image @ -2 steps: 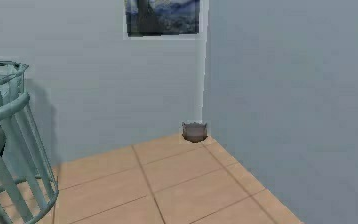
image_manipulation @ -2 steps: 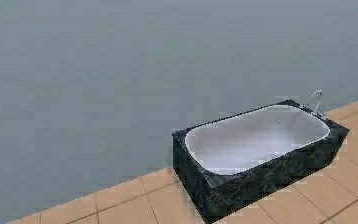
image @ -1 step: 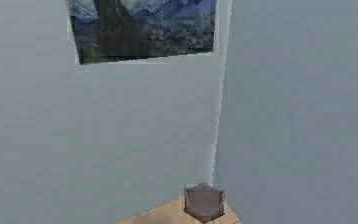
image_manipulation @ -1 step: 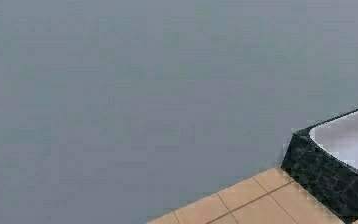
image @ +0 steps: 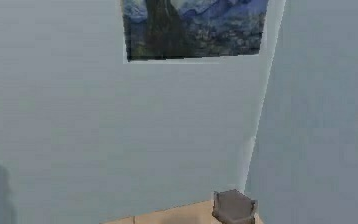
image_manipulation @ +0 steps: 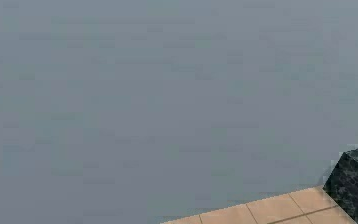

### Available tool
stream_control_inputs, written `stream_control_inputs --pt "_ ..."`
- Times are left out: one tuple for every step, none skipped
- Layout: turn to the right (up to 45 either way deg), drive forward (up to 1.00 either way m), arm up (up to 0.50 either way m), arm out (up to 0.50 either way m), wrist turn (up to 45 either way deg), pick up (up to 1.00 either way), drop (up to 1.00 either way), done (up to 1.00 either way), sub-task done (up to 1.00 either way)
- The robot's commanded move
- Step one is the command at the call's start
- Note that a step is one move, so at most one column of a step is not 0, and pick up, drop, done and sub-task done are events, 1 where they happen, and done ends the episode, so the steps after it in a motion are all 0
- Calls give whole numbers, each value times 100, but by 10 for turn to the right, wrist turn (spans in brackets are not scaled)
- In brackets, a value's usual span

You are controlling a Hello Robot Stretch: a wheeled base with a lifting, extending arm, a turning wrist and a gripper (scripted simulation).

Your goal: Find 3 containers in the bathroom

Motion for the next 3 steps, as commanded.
stream_control_inputs --pt "0 10 0 0 0 0 0 0 0" --pt "210 0 0 0 0 0 0 0 0" --pt "0 0 0 0 0 0 0 100 0"
